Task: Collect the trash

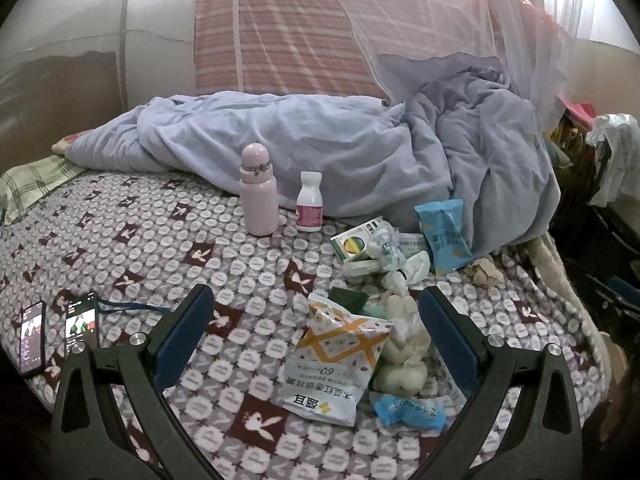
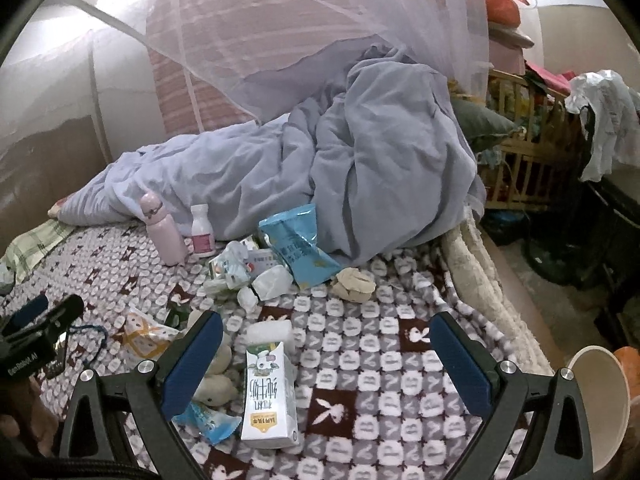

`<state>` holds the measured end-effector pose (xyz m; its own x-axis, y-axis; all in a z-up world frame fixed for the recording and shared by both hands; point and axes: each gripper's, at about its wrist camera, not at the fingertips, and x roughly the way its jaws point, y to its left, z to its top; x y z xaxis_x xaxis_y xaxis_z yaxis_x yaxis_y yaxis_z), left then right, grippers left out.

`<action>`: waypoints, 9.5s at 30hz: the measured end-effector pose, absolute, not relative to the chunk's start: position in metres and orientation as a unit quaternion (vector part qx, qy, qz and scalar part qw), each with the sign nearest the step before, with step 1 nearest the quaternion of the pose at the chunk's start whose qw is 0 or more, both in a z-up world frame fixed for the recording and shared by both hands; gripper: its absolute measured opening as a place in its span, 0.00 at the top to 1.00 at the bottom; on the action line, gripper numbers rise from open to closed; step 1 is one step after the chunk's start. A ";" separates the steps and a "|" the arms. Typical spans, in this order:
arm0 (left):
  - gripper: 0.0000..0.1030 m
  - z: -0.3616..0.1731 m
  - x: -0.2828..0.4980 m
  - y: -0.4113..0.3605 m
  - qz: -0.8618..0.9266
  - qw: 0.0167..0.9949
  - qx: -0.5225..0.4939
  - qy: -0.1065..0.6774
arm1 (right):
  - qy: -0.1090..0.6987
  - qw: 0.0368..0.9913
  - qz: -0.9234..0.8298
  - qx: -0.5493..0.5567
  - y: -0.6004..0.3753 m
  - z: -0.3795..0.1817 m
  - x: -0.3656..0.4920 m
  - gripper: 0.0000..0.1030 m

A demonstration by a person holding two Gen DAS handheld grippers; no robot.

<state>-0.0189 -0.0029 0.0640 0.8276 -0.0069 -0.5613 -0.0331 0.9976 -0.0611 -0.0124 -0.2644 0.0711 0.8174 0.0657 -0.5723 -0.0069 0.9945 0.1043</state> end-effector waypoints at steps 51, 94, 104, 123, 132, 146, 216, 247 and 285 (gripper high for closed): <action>0.01 0.057 -0.017 -0.008 0.008 0.947 -0.043 0.317 | 0.301 0.954 0.009 0.009 -0.253 0.072 -0.015 0.00; 0.01 -0.037 0.017 0.031 -0.116 0.901 -0.024 0.418 | 0.465 0.879 0.110 -0.003 -0.218 -0.026 0.037 0.09; 0.74 -0.060 0.044 0.018 -0.167 0.863 -0.038 0.475 | 0.510 0.849 0.136 0.022 -0.201 -0.061 0.067 0.49; 0.97 0.040 0.022 -0.017 -0.192 0.889 -0.035 0.415 | 0.435 0.888 0.119 0.094 -0.301 0.010 0.017 0.50; 0.34 -0.011 0.011 0.066 -0.091 0.874 -0.178 0.442 | 0.449 0.875 0.146 0.104 -0.289 -0.003 0.015 0.50; 0.94 -0.085 0.033 0.043 -0.113 0.826 -0.193 0.517 | 0.465 0.866 0.168 0.079 -0.260 -0.010 0.018 0.50; 0.42 0.024 0.011 -0.347 -0.293 0.853 0.052 0.429 | 0.411 0.883 -0.155 0.167 -0.550 -0.006 -0.069 0.30; 0.41 0.003 0.027 -0.045 -0.053 0.896 0.008 0.440 | 0.459 0.881 0.095 0.063 -0.303 -0.015 0.011 0.30; 0.90 -0.025 0.099 0.047 -0.054 0.878 -0.117 0.462 | 0.454 0.875 0.161 0.045 -0.236 -0.033 0.093 0.54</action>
